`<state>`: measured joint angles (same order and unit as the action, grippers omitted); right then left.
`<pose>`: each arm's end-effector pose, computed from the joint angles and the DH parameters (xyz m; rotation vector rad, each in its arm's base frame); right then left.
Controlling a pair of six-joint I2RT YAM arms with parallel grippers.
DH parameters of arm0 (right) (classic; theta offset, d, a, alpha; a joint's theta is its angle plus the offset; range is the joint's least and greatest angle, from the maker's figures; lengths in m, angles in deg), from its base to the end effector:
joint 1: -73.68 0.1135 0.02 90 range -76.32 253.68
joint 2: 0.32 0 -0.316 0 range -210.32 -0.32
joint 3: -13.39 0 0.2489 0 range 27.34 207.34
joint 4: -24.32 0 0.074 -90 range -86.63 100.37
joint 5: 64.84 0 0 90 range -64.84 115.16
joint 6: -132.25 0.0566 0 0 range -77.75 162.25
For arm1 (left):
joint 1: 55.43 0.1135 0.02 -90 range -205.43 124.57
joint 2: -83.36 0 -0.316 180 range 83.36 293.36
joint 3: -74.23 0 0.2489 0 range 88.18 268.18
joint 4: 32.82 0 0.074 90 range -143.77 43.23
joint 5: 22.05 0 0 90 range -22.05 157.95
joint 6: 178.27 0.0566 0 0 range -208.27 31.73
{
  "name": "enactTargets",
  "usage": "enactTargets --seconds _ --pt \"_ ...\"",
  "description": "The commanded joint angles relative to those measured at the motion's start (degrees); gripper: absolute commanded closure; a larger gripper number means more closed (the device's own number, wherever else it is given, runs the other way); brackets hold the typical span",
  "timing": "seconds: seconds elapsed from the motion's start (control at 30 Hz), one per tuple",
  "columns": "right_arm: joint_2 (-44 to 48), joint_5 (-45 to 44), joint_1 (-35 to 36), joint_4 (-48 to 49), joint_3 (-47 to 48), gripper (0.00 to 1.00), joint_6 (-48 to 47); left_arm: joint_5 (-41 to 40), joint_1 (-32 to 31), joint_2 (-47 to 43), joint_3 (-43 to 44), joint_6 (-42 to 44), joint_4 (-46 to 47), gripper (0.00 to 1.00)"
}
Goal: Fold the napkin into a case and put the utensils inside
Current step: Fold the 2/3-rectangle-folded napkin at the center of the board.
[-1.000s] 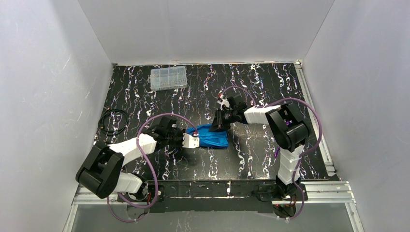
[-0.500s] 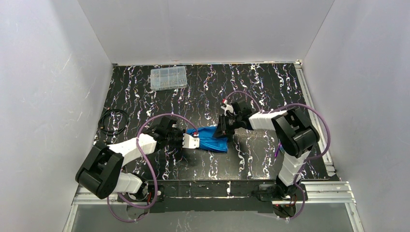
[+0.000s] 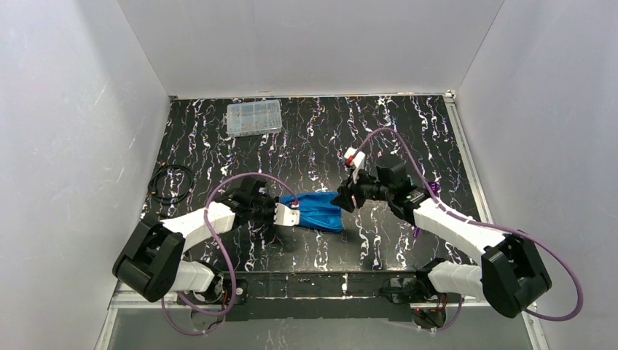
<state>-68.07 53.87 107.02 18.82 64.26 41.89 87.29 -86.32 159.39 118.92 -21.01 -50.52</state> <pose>0.1963 0.1617 0.2866 -0.9000 1.7991 0.8635 0.1962 -0.1392 0.1945 1.8829 1.4335 -0.1070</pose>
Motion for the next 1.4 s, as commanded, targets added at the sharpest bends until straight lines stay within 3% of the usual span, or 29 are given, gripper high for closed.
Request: enactTargets --seconds 0.0,0.27,0.47,0.67,0.9,1.37 --pt "-1.4 -1.1 2.8 -12.6 1.1 0.42 -17.3 0.5 -0.2 0.1 -1.5 0.1 -8.4 1.0" --pt "-4.5 -6.3 14.0 -21.1 1.8 0.34 -27.9 0.4 -0.2 0.2 -1.3 0.5 -8.4 1.0" --pt "-8.4 -10.5 17.1 -17.9 0.8 0.33 -30.4 0.4 -0.2 -0.3 -1.7 0.5 -8.3 1.0" --pt "-10.3 -16.3 17.7 -10.4 -0.6 0.34 -30.1 0.3 -0.2 -0.4 -1.9 0.7 -8.4 1.0" --pt "-13.9 -18.8 18.0 -7.3 -0.2 0.41 -29.5 0.4 -0.2 -0.4 -2.0 0.5 -8.0 1.0" --pt "-18.2 -15.5 21.1 -3.5 1.3 0.38 -21.5 0.1 -0.2 -1.1 -2.1 0.6 -8.3 1.0"
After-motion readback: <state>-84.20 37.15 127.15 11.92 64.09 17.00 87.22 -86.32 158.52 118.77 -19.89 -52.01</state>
